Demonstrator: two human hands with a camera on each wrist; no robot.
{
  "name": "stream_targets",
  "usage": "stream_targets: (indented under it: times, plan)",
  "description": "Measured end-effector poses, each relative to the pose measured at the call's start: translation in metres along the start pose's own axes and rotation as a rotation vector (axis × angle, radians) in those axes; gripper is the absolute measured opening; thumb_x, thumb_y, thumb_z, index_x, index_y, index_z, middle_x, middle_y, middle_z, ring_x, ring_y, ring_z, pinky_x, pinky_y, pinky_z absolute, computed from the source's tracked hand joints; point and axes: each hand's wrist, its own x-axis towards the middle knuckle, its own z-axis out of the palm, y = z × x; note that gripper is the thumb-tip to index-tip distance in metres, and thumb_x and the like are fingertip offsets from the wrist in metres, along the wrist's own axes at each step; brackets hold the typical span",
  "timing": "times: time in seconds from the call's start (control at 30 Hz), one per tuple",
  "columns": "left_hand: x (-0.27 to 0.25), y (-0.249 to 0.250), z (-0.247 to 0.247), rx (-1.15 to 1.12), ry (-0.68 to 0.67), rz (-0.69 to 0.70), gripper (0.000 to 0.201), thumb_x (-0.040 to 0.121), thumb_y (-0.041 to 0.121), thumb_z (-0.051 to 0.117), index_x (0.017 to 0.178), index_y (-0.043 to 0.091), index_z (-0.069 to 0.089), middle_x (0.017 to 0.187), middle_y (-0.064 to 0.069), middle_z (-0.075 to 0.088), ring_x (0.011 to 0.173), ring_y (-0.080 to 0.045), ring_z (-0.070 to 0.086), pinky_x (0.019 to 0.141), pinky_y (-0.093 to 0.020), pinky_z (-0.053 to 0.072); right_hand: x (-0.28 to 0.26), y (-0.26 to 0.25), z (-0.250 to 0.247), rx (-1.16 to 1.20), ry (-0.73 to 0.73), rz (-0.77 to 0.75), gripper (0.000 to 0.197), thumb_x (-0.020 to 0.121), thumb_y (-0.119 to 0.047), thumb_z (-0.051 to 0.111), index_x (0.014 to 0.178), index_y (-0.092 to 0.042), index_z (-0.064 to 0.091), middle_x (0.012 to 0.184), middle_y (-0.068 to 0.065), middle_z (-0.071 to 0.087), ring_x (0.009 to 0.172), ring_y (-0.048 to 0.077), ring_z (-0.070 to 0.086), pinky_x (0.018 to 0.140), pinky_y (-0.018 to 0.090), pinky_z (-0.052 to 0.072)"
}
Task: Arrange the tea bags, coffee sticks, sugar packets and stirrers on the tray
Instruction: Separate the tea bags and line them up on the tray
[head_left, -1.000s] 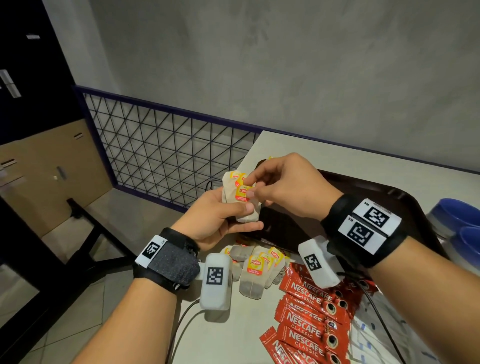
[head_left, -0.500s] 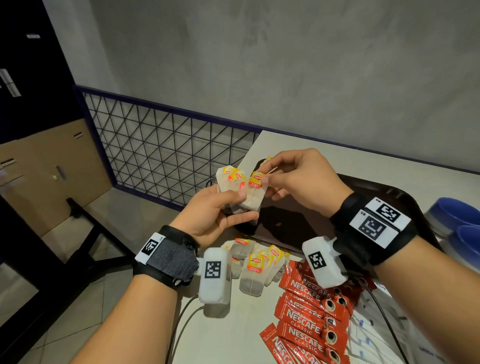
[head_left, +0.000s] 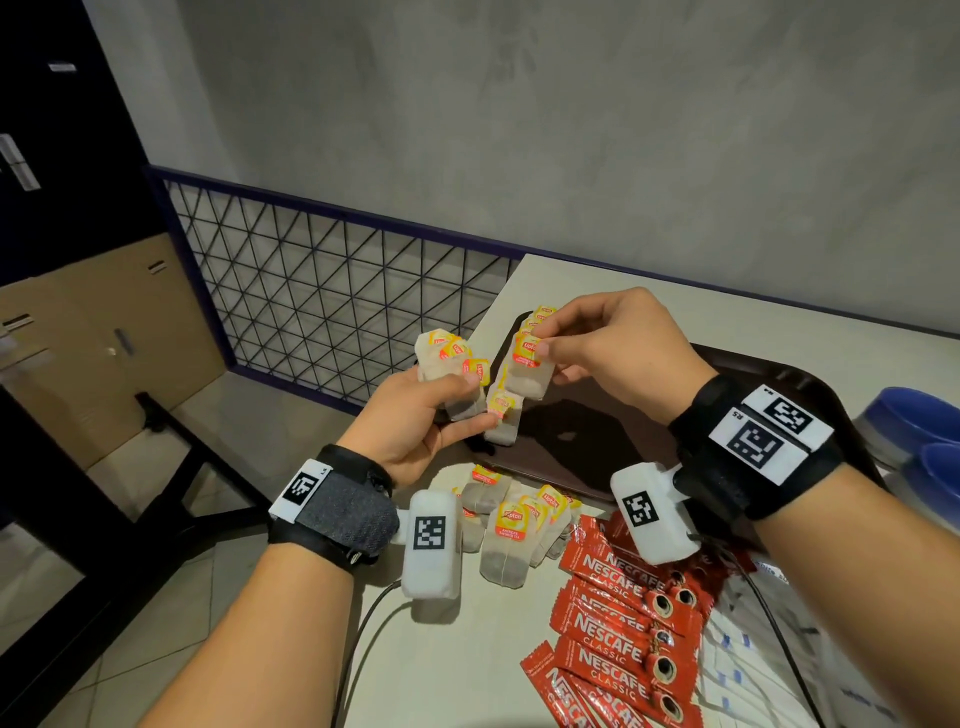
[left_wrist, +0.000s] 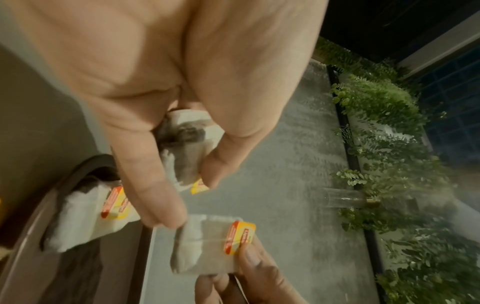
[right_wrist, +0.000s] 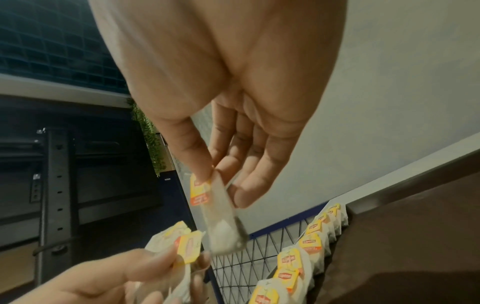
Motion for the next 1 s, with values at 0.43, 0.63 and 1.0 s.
stream_targets:
  times: [0.43,0.63,1.0]
  plan:
    - [0.006,0.006,-0.012,-0.027,0.18,0.061,0.017,0.096,-0.001,0.062,0.112,0.003,0.058,0.105,-0.015,0.064,0.097,-0.028,0.066,0.077,-0.041,0.065,0.018,0.025,0.039,-0.255,-0.359,0.204,0.01,0.092,0.0,0.073,0.102,0.0,0.073,0.092,0.021,0.077,0.076,0.028,0.078,0.072,0.04,0.066]
    - [0.007,0.006,-0.011,-0.023,0.169,0.052,0.018,0.095,-0.003,0.061,0.113,0.0,0.059,0.103,-0.015,0.065,0.094,-0.027,0.067,0.074,-0.039,0.065,0.028,0.029,0.04,-0.284,-0.31,0.21,0.01,0.09,-0.001,0.076,0.1,-0.001,0.075,0.09,0.017,0.078,0.078,0.029,0.079,0.074,0.041,0.066]
    - [0.007,0.004,-0.009,-0.034,0.159,0.047,0.023,0.097,-0.003,0.057,0.12,-0.003,0.055,0.099,-0.014,0.061,0.088,-0.024,0.067,0.075,-0.038,0.065,0.027,0.027,0.034,-0.336,-0.249,0.247,0.013,0.089,-0.005,0.075,0.102,-0.002,0.07,0.093,0.014,0.077,0.072,0.029,0.078,0.077,0.048,0.065]
